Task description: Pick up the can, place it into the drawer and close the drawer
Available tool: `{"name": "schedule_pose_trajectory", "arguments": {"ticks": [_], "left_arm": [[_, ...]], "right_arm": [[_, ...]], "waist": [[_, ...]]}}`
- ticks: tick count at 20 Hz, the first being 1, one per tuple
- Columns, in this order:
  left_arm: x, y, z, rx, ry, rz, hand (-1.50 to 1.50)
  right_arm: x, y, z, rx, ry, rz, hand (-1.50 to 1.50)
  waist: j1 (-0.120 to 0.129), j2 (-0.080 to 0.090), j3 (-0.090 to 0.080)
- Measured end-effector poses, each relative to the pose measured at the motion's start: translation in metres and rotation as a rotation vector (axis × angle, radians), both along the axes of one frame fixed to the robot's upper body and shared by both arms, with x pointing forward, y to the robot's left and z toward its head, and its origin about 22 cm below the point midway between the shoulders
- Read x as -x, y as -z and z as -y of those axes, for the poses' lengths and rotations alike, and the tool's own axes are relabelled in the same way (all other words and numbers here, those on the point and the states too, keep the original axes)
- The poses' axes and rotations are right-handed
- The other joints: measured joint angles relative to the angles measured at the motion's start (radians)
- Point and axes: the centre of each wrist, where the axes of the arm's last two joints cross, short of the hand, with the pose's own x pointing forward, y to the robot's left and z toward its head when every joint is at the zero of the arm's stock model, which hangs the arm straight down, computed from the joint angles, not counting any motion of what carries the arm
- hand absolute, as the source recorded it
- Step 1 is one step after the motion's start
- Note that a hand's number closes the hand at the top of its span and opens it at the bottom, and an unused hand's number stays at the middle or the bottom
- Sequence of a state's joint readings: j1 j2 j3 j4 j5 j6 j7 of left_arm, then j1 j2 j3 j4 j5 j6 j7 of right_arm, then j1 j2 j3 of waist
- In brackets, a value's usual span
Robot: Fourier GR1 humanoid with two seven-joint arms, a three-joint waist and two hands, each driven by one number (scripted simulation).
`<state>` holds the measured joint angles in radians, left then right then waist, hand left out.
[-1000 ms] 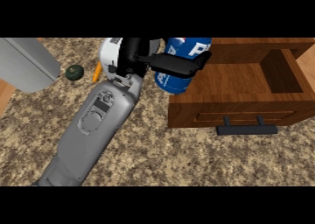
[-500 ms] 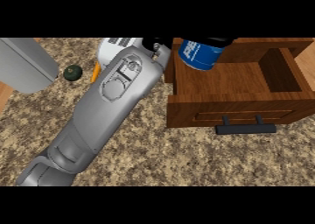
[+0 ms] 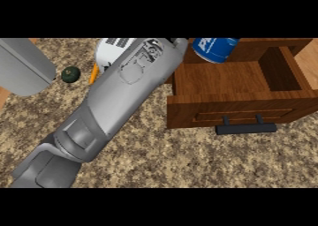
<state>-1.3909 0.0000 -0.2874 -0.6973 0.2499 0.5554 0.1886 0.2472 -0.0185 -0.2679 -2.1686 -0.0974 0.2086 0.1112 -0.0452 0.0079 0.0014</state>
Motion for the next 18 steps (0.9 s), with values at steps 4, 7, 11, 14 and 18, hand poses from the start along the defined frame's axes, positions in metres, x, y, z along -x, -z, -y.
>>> {"name": "schedule_pose_trajectory", "arguments": {"ticks": [4, 7, 11, 14, 18], "left_arm": [[-0.005, 0.001, 0.005, -0.025, -0.012, 0.000, 1.50], [-0.006, 0.002, 0.009, -0.038, -0.021, -0.011, 1.50], [-0.009, 0.011, 0.009, -0.056, -0.032, -0.022, 1.50], [-0.011, 0.020, 0.008, -0.081, -0.048, -0.011, 1.50], [-0.014, 0.029, 0.005, -0.100, -0.081, -0.001, 1.50]], "right_arm": [[-0.003, -0.004, 0.000, 0.002, -0.008, 0.012, -1.50], [-0.007, -0.005, -0.003, 0.005, -0.008, 0.012, -1.50], [-0.013, -0.004, -0.002, 0.006, -0.013, 0.014, -1.50], [-0.018, -0.004, -0.001, 0.012, -0.017, 0.014, -1.50], [-0.020, -0.006, -0.005, 0.010, -0.023, 0.014, -1.50]], "waist": [[-0.010, 0.002, 0.000], [-0.017, 0.004, 0.000], [-0.027, 0.007, 0.001], [-0.032, 0.010, 0.001], [-0.041, 0.012, 0.001]]}}
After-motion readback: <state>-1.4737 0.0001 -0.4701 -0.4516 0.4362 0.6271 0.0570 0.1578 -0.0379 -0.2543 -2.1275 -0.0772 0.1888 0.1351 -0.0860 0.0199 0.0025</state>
